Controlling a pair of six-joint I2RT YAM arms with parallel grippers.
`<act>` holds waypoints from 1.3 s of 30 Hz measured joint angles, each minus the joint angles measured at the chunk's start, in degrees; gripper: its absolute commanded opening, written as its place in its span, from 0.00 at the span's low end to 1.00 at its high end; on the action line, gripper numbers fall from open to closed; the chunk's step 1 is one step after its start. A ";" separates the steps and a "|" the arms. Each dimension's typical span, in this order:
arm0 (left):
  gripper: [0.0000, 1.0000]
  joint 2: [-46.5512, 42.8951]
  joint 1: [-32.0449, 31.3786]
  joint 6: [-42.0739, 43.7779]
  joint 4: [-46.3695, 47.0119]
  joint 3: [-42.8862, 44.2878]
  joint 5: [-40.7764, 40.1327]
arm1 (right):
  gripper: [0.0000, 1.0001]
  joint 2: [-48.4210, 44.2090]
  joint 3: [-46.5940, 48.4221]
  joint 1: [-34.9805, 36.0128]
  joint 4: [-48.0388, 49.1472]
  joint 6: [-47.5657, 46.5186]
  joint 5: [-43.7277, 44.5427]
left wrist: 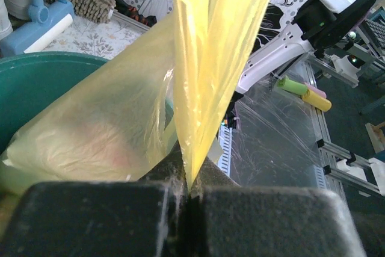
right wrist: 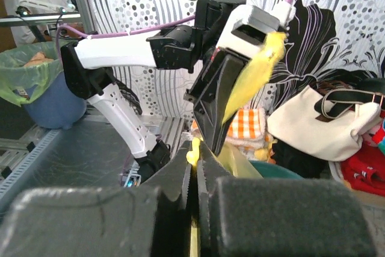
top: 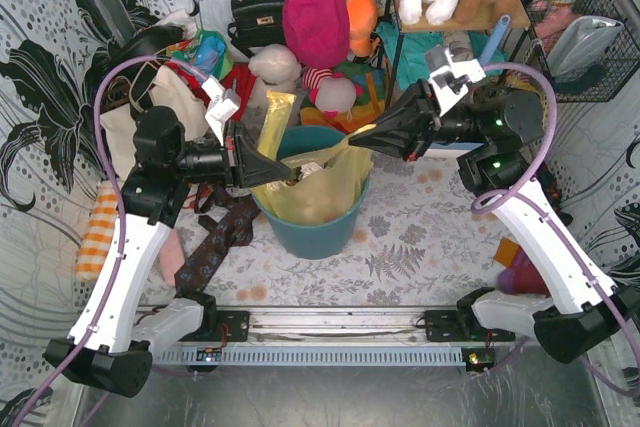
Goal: Tie the trash bag
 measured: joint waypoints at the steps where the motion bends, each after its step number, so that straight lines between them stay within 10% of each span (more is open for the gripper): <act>1: 0.00 0.20 0.00 0.24 -0.42 0.00 0.09 | 0.00 0.09 0.94 1.57 -3.37 -2.49 1.14; 19: 0.00 2.29 -0.04 10.43 -15.41 4.59 0.11 | 0.06 13.44 23.02 24.17 -46.05 -34.97 24.98; 31: 0.00 2.93 -0.46 12.04 -17.29 4.70 0.13 | 0.16 14.08 22.05 28.44 -45.00 -37.42 36.15; 39: 0.00 4.42 -1.03 13.40 -19.76 4.70 0.07 | 0.51 12.41 16.55 28.85 -41.40 -35.10 39.63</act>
